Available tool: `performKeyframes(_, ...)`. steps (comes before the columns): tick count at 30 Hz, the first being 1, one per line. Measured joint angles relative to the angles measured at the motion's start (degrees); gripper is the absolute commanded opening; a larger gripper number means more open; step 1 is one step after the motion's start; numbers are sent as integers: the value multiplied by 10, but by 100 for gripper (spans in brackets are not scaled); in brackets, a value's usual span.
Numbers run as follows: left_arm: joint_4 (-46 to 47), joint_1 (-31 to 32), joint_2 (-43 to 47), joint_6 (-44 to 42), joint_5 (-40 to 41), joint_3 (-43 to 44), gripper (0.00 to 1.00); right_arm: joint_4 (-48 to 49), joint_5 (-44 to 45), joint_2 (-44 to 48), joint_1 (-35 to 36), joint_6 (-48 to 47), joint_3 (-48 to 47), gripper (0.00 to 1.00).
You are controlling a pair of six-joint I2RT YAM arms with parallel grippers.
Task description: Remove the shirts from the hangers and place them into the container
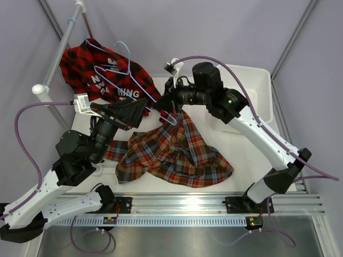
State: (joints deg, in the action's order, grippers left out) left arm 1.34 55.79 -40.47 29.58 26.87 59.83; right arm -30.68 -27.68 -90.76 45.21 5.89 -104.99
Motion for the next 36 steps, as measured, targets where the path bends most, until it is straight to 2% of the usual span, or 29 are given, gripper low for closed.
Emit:
performKeyframes(13,-11,0,-48,73,14,38,96,21,-78,63,0,6,30,0)
performKeyframes(17,-12,0,-67,81,22,38,86,16,-92,63,0,5,30,0)
performKeyframes(18,-12,0,-73,82,23,38,79,14,-94,63,0,5,30,0)
performKeyframes(23,-12,0,-99,83,28,38,62,8,-95,63,0,4,30,0)
performKeyframes(31,-12,0,-106,71,37,40,62,7,-94,72,0,0,34,0)
performKeyframes(33,-14,0,-106,66,38,44,58,2,-92,78,0,-2,37,0)
performKeyframes(34,-17,0,-105,64,39,47,54,-1,-92,82,0,-3,38,0)
performKeyframes(36,-18,0,-103,62,41,53,35,-8,-92,89,0,-5,40,0)
